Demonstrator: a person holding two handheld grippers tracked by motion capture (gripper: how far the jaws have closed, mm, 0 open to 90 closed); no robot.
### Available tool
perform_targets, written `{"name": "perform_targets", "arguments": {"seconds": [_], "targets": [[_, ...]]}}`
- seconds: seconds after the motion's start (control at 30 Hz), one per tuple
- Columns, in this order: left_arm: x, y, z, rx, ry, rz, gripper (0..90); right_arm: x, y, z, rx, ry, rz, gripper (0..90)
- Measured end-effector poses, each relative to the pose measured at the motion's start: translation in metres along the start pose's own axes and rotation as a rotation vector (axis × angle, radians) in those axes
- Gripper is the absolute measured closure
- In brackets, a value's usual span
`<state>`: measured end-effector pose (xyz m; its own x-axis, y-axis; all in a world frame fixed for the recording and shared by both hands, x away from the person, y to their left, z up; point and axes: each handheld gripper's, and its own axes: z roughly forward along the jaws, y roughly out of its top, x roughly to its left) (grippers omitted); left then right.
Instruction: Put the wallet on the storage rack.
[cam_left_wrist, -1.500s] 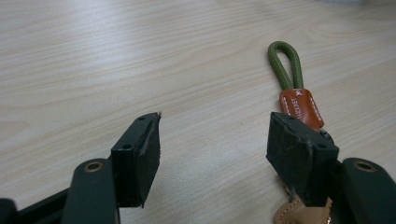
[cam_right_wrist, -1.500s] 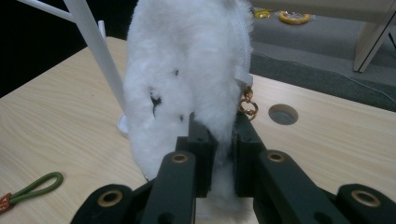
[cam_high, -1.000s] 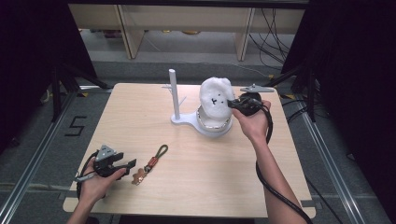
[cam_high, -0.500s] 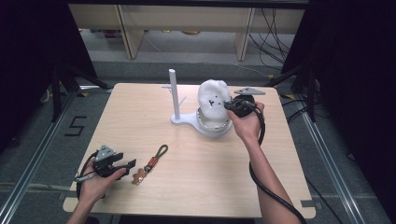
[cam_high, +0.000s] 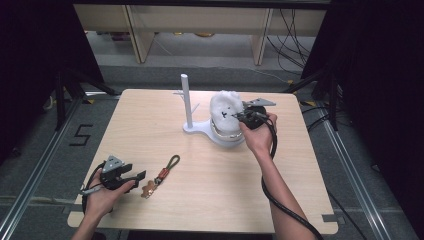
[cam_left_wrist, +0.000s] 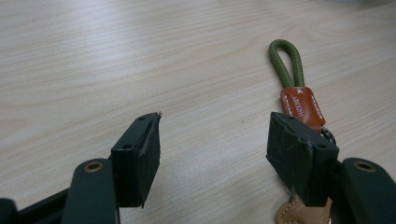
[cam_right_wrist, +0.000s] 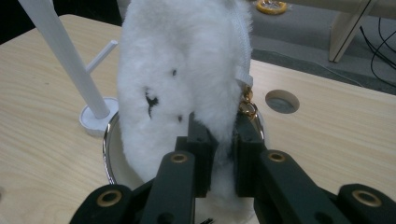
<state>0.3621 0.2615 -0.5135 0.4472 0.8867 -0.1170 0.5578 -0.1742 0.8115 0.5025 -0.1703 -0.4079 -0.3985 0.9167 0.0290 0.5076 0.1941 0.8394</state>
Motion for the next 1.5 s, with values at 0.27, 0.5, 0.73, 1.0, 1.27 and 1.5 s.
{"name": "perform_targets", "arguments": {"seconds": [0.27,0.5,0.73,1.0,1.27,1.5], "targets": [[0.000,0.000,0.000,-0.001,0.001,0.000,34.3,0.005,-0.005,0.004,0.034,-0.048,-0.020,80.5],[0.000,0.000,0.000,-0.003,0.000,-0.002,34.3,0.001,-0.007,0.009,0.060,-0.075,-0.069,76.2],[0.000,0.000,0.000,-0.009,0.000,-0.003,34.3,0.000,-0.008,0.010,0.084,-0.083,-0.105,63.2],[-0.001,0.001,-0.001,-0.008,0.000,0.000,34.3,-0.004,-0.003,0.000,0.046,-0.093,-0.069,52.9],[-0.003,0.002,-0.002,-0.005,0.002,0.008,34.3,-0.013,0.000,-0.014,0.011,-0.079,-0.021,52.8],[-0.007,0.006,-0.003,-0.010,-0.008,0.014,34.2,-0.019,-0.006,-0.026,0.000,-0.056,0.071,54.9]]}}
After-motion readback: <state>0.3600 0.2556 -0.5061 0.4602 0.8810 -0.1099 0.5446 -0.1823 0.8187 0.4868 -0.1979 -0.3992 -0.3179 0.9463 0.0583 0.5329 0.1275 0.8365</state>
